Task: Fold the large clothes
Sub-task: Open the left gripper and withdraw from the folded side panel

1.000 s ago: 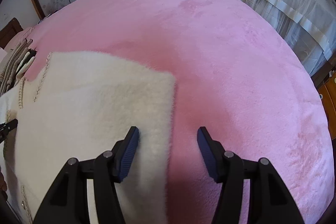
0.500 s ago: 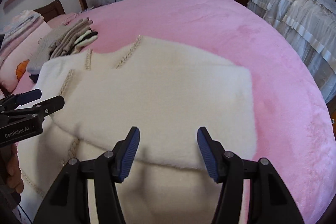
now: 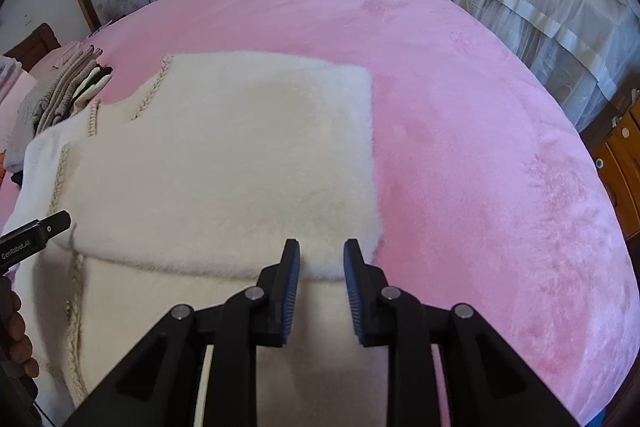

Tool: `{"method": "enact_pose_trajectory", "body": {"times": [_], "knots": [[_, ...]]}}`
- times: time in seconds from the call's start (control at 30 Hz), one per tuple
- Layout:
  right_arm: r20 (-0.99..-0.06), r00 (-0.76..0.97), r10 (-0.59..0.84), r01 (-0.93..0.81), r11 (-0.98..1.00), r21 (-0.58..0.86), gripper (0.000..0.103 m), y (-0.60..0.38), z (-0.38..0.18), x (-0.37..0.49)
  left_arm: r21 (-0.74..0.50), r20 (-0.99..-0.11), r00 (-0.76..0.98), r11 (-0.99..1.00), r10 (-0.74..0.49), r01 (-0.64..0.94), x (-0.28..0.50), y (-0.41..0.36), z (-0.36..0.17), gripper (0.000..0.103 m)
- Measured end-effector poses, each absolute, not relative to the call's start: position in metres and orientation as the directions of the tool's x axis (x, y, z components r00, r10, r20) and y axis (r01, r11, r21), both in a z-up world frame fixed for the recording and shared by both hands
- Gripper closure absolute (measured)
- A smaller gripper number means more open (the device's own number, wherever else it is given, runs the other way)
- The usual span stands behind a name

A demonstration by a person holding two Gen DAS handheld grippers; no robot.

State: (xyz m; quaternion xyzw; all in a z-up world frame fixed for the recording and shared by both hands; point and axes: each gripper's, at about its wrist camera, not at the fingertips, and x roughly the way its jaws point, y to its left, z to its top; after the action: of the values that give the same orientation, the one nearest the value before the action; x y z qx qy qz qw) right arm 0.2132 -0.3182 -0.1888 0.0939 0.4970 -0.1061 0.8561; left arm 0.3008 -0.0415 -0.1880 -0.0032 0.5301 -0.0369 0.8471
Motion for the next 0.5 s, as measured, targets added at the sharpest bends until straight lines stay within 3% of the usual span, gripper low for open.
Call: {"method": "enact_pose_trajectory", "body": {"times": [0.13,0.3,0.5], "knots": [[-0.866,0.500,-0.022,0.259,0.958,0.126,0.078,-0.297,-0.173,0.189,-0.057,-0.883,0.465,0.998,-0.067,0.035,0.274,-0.034,-0.158,0.019],[-0.853,0.521,0.024,0.223,0.961,0.163,0.062,-0.271,-0.148,0.155,-0.044,-0.859,0.511,0.999,-0.048,0.019,0.224,-0.022,-0.117,0.018],[-0.831,0.555,0.035,0.141,0.981,0.136,0.061,-0.236,-0.114,0.117,-0.004,-0.821,0.570,1.000,-0.010,0.011,0.165,0.003,-0.074,0.018]]}}
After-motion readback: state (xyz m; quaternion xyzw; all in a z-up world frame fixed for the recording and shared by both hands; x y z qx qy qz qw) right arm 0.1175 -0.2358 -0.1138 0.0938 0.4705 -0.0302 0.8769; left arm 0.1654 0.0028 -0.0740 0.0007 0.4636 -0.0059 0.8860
